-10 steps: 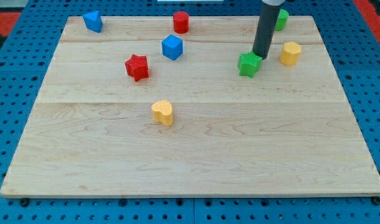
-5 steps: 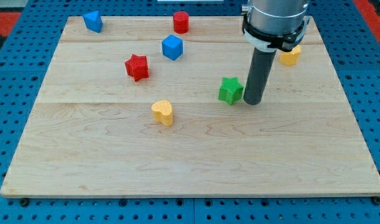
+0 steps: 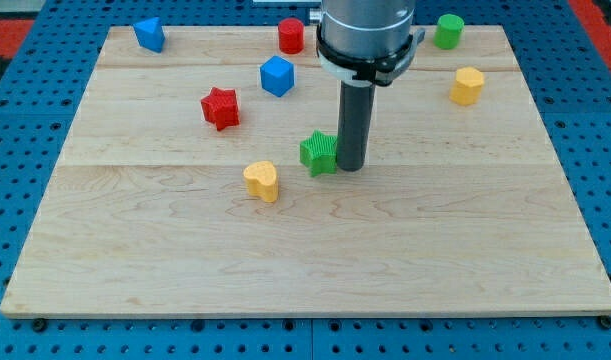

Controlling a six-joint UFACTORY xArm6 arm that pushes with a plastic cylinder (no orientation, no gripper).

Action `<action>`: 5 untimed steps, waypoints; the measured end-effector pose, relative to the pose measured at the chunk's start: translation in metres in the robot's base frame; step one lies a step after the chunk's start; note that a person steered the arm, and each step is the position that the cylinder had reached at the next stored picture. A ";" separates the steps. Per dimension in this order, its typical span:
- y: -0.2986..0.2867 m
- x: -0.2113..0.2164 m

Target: Slide the green star towards center left

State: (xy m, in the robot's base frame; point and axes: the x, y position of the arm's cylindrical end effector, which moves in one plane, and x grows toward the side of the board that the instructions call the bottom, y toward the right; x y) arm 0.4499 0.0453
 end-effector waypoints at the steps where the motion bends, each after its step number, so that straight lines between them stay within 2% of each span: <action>1: -0.037 -0.010; 3: -0.052 -0.065; 4: -0.102 -0.040; 5: -0.116 -0.021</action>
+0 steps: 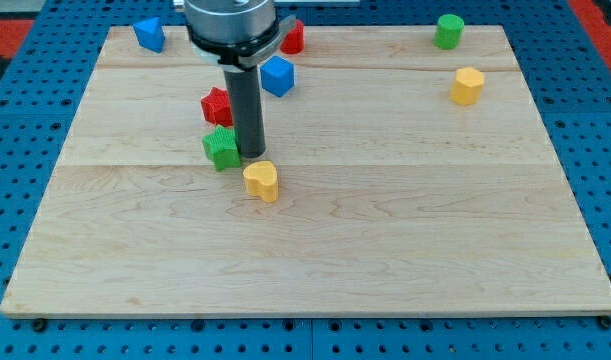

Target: Slide the green star towards center left

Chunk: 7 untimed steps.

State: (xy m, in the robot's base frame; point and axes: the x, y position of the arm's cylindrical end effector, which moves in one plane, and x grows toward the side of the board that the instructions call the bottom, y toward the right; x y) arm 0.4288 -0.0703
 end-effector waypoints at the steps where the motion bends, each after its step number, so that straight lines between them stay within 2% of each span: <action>1: -0.003 0.003; 3: -0.055 0.025; 4: -0.064 -0.004; 5: -0.033 -0.014; 6: -0.030 -0.029; 7: -0.052 -0.032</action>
